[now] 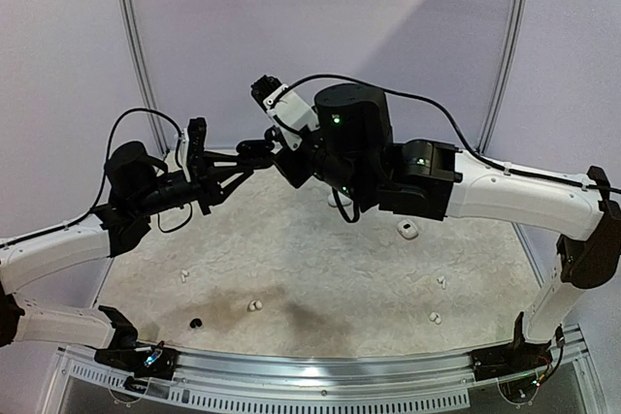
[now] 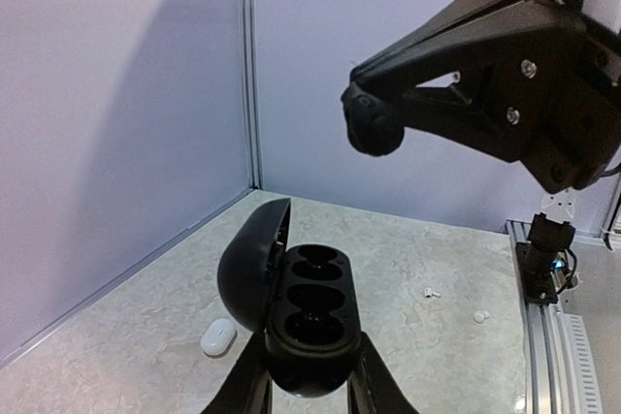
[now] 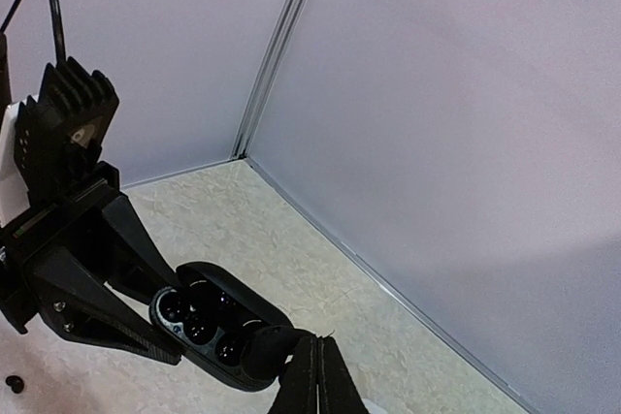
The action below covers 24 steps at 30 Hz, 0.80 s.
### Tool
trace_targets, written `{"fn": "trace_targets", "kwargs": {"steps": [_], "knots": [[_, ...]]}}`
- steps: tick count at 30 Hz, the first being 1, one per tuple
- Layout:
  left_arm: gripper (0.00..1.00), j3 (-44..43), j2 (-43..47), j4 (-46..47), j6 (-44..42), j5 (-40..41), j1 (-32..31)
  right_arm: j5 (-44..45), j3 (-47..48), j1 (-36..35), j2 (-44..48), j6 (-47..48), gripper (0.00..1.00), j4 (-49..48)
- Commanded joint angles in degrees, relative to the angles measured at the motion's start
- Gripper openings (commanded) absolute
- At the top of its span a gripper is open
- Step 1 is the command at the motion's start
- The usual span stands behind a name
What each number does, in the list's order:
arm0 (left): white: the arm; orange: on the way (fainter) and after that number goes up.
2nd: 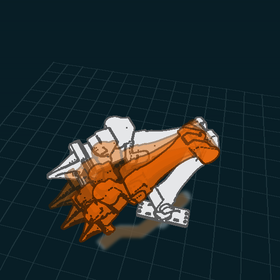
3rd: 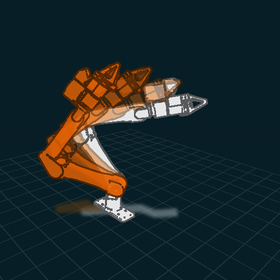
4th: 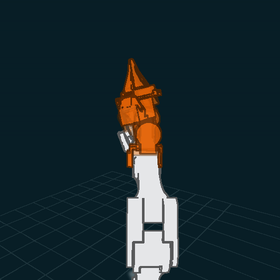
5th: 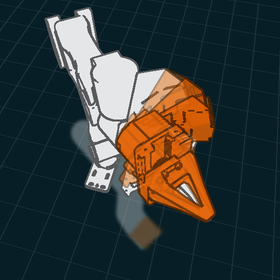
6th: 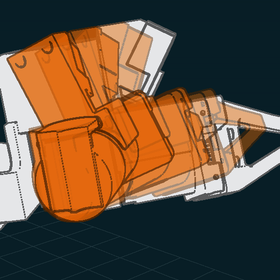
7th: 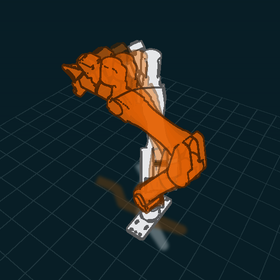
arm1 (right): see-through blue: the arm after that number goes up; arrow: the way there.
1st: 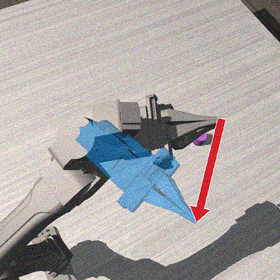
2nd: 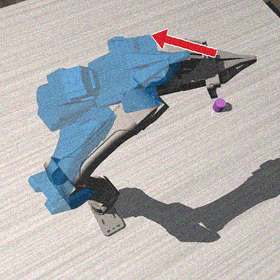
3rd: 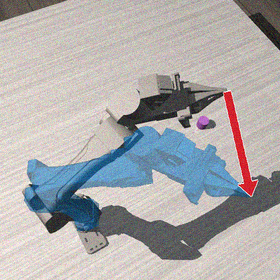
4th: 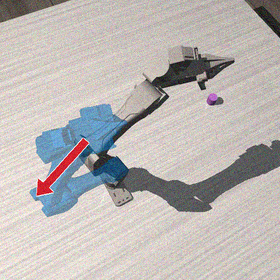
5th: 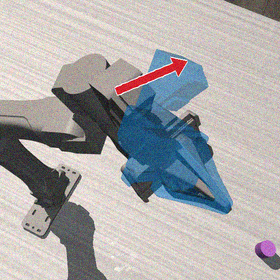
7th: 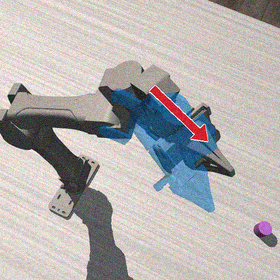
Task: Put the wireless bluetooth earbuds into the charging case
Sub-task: Insert the right earbud into the right side groove of the charging case.
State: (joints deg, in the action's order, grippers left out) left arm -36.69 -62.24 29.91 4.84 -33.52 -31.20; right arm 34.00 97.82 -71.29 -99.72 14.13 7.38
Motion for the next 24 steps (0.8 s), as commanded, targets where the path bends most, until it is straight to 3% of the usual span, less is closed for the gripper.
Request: {"fn": "trace_targets", "kwargs": {"steps": [1,24], "knots": [[0.0,-0.14,0.93,1.16,1.48,-1.15,-0.96,-0.2,2.35,-0.01,-2.87,4.91,0.0,-0.92],[0.0,-1.46,0.34,1.99,6.5,-0.04,-0.88,1.79,2.86,-0.02,-6.54,8.94,0.0,-0.15]]}}
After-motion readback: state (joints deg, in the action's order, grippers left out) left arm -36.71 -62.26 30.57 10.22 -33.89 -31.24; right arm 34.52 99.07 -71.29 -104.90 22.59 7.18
